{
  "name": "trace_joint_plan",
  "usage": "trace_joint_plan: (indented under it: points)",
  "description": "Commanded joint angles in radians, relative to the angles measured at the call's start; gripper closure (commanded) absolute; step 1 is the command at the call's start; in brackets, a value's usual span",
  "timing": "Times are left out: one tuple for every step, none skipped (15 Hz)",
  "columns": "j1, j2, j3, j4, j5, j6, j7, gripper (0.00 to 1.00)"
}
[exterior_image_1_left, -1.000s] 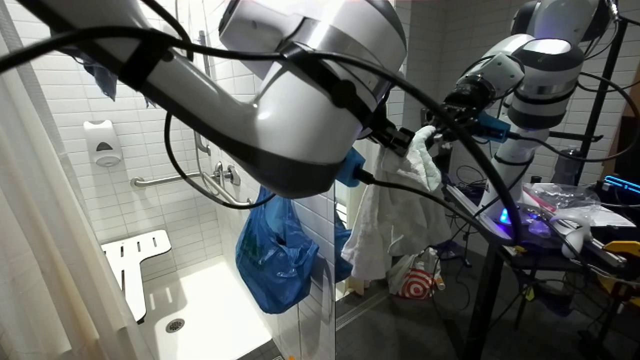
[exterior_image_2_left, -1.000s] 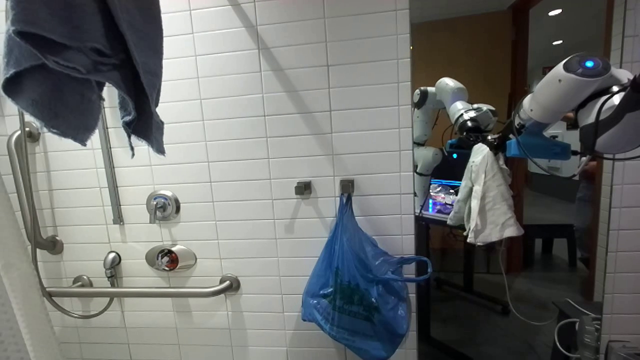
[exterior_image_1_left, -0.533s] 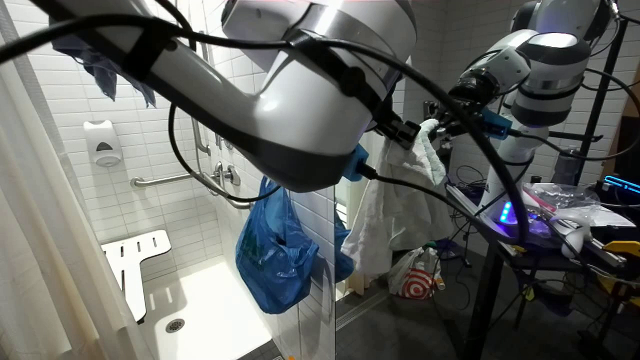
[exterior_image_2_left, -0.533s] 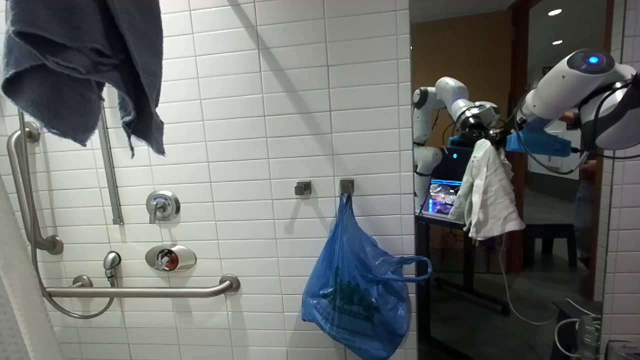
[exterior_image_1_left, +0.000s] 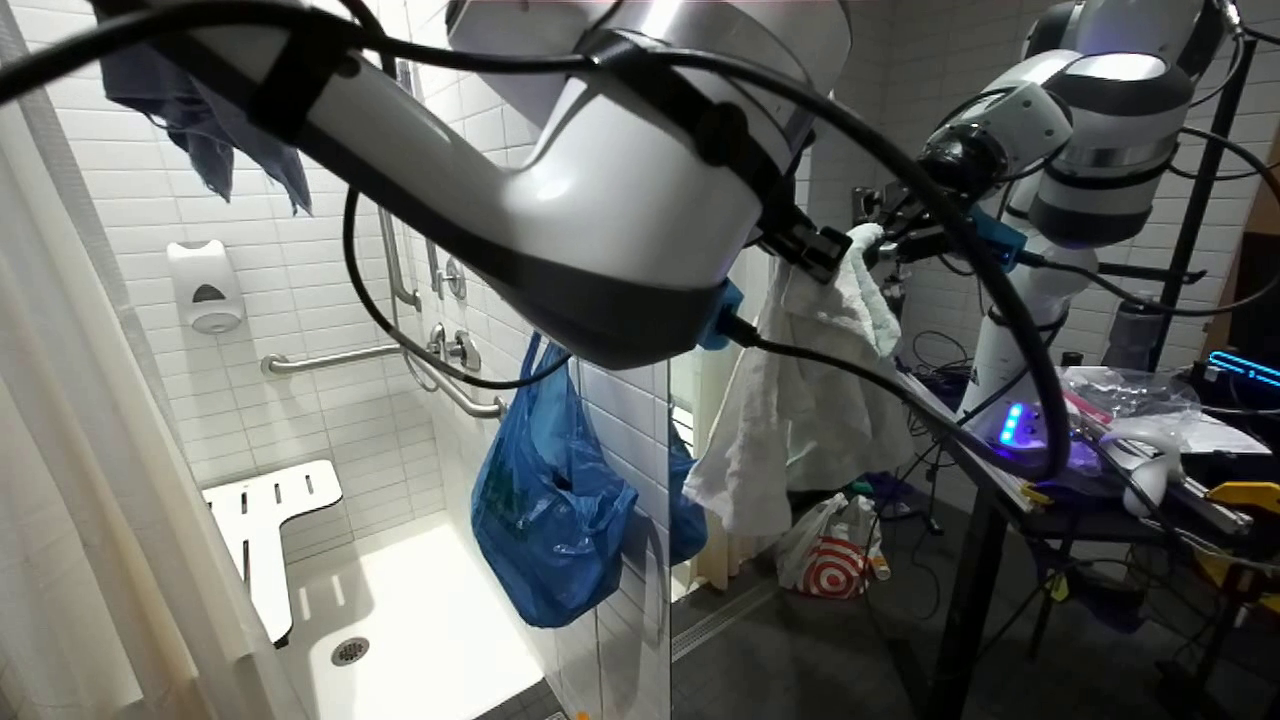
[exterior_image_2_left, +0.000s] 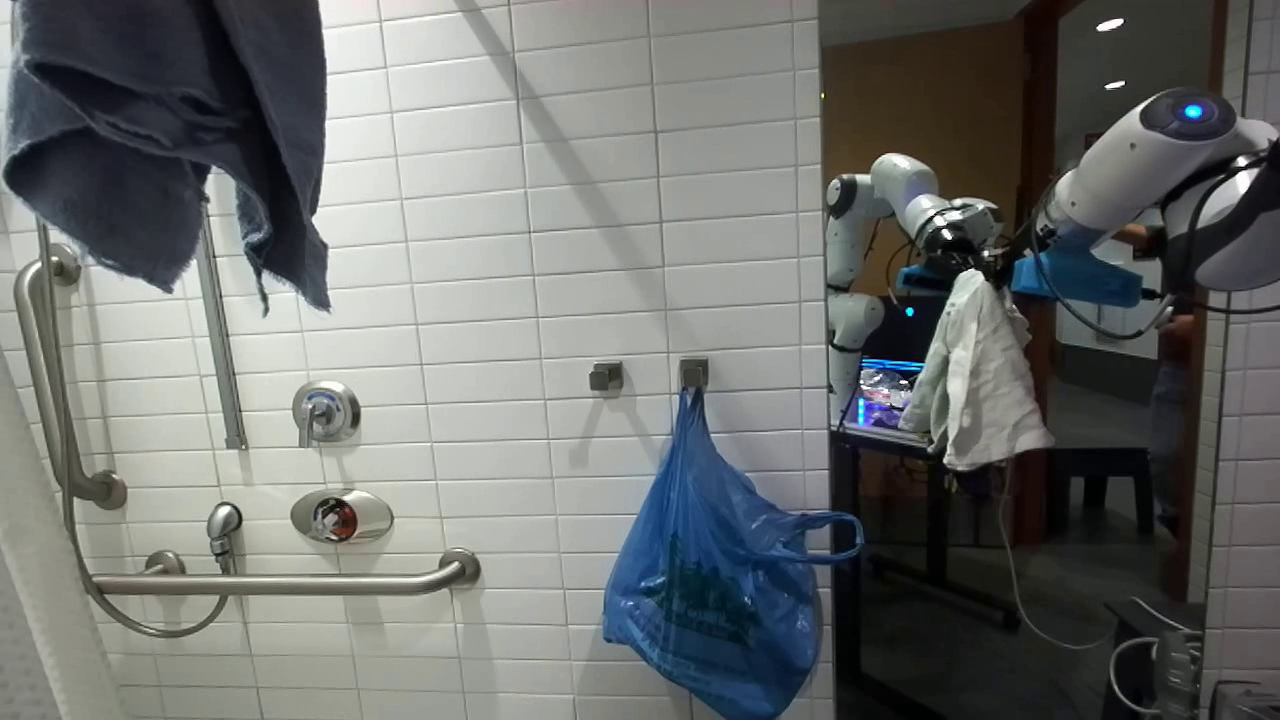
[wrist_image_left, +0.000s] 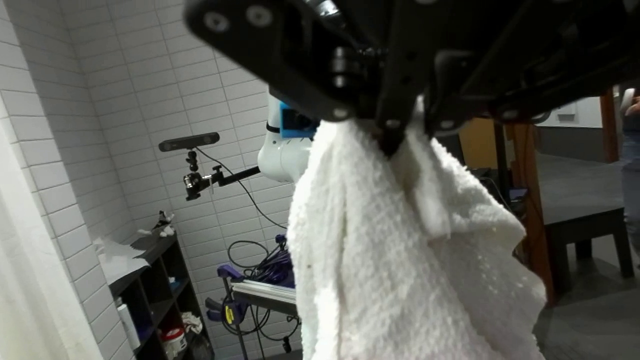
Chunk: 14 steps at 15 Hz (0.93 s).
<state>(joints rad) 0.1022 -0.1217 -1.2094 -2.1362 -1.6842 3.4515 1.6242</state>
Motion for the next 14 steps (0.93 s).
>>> trace_joint_plan:
  points:
    - [-0.01,-0.005,0.0,0.031,-0.037,0.015,0.05,0.99]
    - [-0.011,-0.01,0.002,0.034,-0.039,0.015,0.051,0.99]
    - [-0.015,-0.017,0.004,0.037,-0.042,0.015,0.054,0.99]
    - [-0.018,-0.022,0.005,0.04,-0.045,0.014,0.056,0.99]
    - [-0.022,-0.03,0.008,0.043,-0.048,0.013,0.058,0.99]
    - [-0.025,-0.038,0.01,0.047,-0.052,0.013,0.059,0.99]
    - [-0.031,-0.048,0.013,0.051,-0.056,0.012,0.061,0.99]
    - [-0.036,-0.059,0.017,0.055,-0.063,0.011,0.065,0.99]
    - [-0.042,-0.069,0.021,0.062,-0.07,0.011,0.069,0.99]
    - [-0.05,-0.079,0.024,0.068,-0.078,0.011,0.075,0.99]
    - [-0.055,-0.088,0.028,0.073,-0.083,0.01,0.079,0.99]
    - [-0.065,-0.099,0.032,0.078,-0.09,0.01,0.082,0.99]
    - [-0.073,-0.109,0.036,0.083,-0.093,0.01,0.085,0.99]
    - [-0.081,-0.117,0.04,0.087,-0.096,0.01,0.087,0.99]
